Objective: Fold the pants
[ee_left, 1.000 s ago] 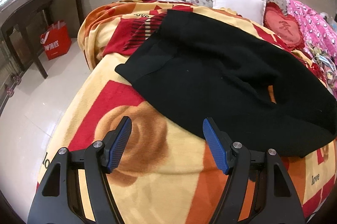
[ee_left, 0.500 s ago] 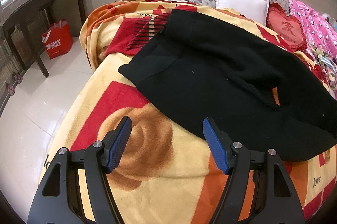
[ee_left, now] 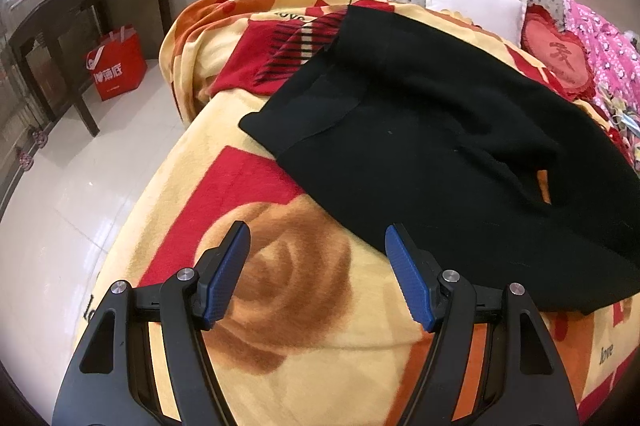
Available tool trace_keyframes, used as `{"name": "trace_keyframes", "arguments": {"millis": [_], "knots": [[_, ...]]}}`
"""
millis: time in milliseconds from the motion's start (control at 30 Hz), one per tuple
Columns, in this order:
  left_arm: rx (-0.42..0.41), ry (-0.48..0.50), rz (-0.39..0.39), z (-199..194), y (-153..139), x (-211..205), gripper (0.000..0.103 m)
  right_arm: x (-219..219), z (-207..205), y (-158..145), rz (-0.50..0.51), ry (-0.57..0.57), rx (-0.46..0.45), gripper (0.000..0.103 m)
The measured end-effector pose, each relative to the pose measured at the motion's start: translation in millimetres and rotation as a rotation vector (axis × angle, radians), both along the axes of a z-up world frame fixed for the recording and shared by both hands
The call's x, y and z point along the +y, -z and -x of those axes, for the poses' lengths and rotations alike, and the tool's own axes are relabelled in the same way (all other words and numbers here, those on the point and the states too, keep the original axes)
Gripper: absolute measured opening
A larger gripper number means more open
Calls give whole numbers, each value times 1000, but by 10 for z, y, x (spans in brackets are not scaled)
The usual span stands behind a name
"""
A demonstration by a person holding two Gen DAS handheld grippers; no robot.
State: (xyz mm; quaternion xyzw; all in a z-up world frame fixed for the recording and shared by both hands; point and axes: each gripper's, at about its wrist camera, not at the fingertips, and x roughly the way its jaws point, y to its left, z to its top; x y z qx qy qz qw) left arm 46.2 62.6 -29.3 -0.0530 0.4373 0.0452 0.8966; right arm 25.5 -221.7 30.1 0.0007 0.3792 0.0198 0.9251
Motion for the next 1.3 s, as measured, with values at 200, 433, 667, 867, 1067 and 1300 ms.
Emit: {"name": "trace_keyframes", "arguments": {"millis": [200,433,667,867,1067,1300], "knots": [[21,-38,4,-69,54,119,71,107,54,-73,-150,-98,-7,82],[39,-57,11,-143,106,177,71,312,-9,63,-214,-220,62,82],[61,-67,17,-203,156,209,71,236,-395,397,-97,-128,174,82],[81,-68,22,-275,194,232,71,-308,-903,544,-109,38,268,82],[96,-73,69,-354,209,307,71,-712,-1283,648,-167,146,298,80],[120,-100,194,-533,210,417,71,-878,-774,294,-297,70,182,80]]}}
